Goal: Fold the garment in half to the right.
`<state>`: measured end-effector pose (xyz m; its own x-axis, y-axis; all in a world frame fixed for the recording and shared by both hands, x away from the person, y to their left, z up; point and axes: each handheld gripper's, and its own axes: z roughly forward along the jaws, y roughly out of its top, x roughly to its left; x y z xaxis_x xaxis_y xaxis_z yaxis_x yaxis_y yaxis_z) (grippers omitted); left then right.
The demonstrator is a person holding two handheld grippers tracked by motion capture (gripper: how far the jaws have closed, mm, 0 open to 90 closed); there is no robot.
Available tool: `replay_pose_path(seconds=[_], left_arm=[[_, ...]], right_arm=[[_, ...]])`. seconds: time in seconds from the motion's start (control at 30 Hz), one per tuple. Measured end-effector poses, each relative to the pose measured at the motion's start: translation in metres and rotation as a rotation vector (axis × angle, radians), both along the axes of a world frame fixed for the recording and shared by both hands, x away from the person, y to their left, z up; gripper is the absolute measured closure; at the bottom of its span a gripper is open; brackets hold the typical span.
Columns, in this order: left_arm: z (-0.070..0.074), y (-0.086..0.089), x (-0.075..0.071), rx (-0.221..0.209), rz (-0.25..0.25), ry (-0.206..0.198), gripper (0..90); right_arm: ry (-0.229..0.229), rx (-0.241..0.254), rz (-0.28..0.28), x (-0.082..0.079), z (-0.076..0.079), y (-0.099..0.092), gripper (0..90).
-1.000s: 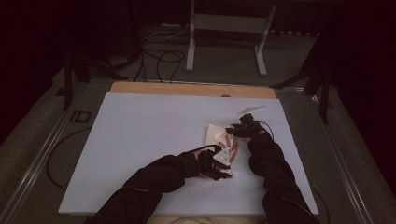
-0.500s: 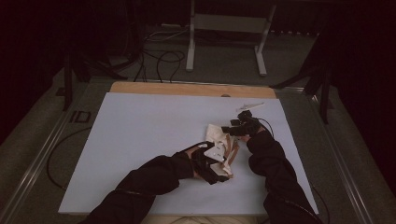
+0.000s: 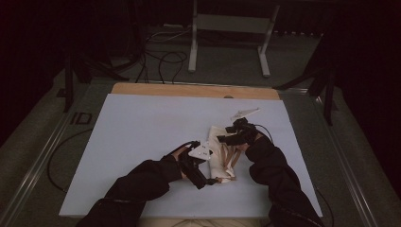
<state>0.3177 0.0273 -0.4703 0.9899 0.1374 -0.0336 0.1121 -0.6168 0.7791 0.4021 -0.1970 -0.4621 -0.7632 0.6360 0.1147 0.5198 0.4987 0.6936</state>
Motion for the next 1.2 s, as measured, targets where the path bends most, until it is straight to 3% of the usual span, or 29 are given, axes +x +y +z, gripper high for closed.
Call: replay_pose_path(seconds=[0.17,0.3,0.37,0.4,0.47,0.5,0.53,0.57,0.73,0.77,0.87,0.97,1.2], left_arm=[[0.0,0.023,-0.009,-0.004,0.038,-0.002,0.4],[-0.001,0.045,-0.016,-0.032,0.097,-0.006,0.4],[-0.001,0.045,-0.016,-0.032,0.097,-0.006,0.4],[-0.003,0.064,-0.021,-0.052,0.14,0.007,0.4],[-0.005,0.069,-0.023,-0.058,0.152,0.018,0.4],[-0.007,0.08,-0.026,-0.058,0.174,0.025,0.5],[-0.007,0.08,-0.026,-0.058,0.174,0.025,0.5],[-0.011,0.09,-0.03,-0.063,0.206,0.027,0.4],[-0.016,0.108,-0.036,-0.102,0.278,0.037,0.5],[-0.019,0.115,-0.038,-0.12,0.314,0.028,0.5],[-0.024,0.124,-0.04,-0.139,0.357,0.021,0.4],[-0.03,0.131,-0.04,-0.132,0.403,0.0,0.4],[-0.036,0.138,-0.042,-0.112,0.434,-0.007,0.4]], right_arm=[[0.01,-0.036,0.014,-0.008,-0.007,0.005,47.0],[0.021,-0.067,-0.004,-0.008,-0.013,0.003,59.8],[0.025,-0.075,-0.005,-0.008,-0.014,0.002,59.8],[0.035,-0.086,0.003,-0.008,-0.016,0.001,72.9],[0.031,-0.101,0.014,-0.011,-0.016,0.001,83.1],[0.022,-0.105,0.022,-0.012,-0.015,0.001,86.9],[0.022,-0.105,0.022,-0.012,-0.015,0.001,86.9],[-0.002,-0.123,0.027,-0.014,-0.012,0.0,87.8],[-0.032,-0.103,-0.002,-0.02,-0.004,-0.009,88.0],[-0.042,-0.102,-0.008,-0.021,-0.003,-0.011,88.0],[-0.059,-0.092,-0.027,-0.025,0.0,-0.02,88.0],[-0.07,-0.09,-0.057,-0.029,0.001,-0.03,88.0],[-0.078,-0.078,-0.124,-0.034,-0.001,-0.052,88.4]])
